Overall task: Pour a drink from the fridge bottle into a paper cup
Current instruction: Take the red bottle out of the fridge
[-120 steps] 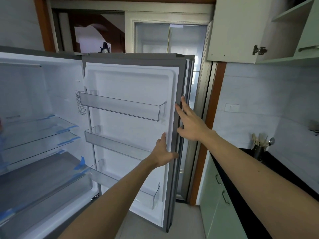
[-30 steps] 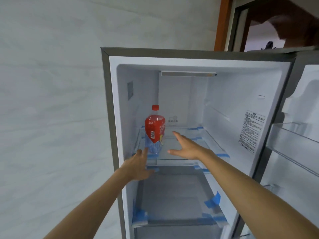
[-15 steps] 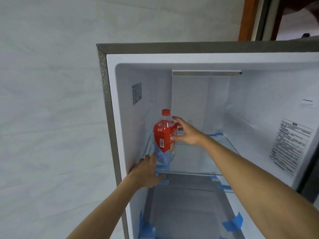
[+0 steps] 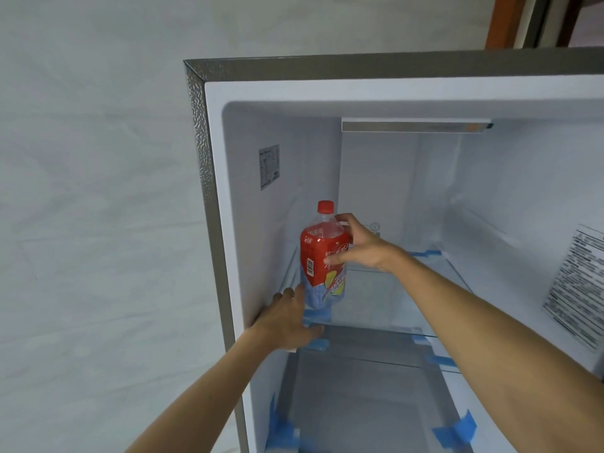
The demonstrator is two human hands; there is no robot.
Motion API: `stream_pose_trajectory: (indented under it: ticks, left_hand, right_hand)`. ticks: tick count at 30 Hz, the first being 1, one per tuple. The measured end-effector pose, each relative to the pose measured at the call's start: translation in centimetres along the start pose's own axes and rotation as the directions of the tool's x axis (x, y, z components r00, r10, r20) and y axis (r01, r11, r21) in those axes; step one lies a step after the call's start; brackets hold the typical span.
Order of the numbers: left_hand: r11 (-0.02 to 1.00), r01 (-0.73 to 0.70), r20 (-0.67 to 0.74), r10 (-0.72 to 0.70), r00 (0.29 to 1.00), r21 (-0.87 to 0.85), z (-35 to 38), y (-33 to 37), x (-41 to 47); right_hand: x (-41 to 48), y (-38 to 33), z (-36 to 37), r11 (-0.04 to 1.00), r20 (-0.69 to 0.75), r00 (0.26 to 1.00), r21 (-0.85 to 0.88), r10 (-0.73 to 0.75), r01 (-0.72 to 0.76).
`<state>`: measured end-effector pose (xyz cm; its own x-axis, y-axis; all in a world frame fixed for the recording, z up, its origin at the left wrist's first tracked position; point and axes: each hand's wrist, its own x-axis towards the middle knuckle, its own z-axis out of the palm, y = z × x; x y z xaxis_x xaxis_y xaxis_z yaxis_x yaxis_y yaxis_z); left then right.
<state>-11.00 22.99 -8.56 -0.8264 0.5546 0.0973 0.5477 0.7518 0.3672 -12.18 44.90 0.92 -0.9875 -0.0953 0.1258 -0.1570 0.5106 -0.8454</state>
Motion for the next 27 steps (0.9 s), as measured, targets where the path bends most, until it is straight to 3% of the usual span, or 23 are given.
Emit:
stream_pose_trajectory:
  ticks: [12,17,19,23,27]
  left_hand:
    - [0.997,0.039,0.064,-0.043,0.997,0.061,-0.4,1.2,0.1]
    - [0.998,0.057,0.053,-0.055,0.997,-0.036,-0.2,1.6,0.5]
    - [0.969,0.087,0.065,-0.074,0.995,-0.232,-0.4,2.0,0.6]
    - [0.657,0.175,0.113,-0.137,0.984,-0.733,-1.8,3.8,0.5]
    - [0.324,0.287,0.234,-0.192,0.953,-0.901,-3.6,4.5,-0.1]
  right_hand:
    - [-1.9,0.2,-1.2,1.0,-0.007,1.0,-0.018,0.021,-0.021]
    - [-2.6,0.1,-0.5,0.998,-0.147,0.989,0.069,0.018,-0.008]
    - [-3.2,-0.3,-0.4,0.996,-0.161,0.987,0.09,0.007,0.008]
    - [-4.4,-1.8,-0.9,0.993,-0.185,0.983,0.11,-0.016,0.037]
    - [-5.5,-3.9,-1.7,0.992,-0.211,0.976,0.104,-0.05,0.074]
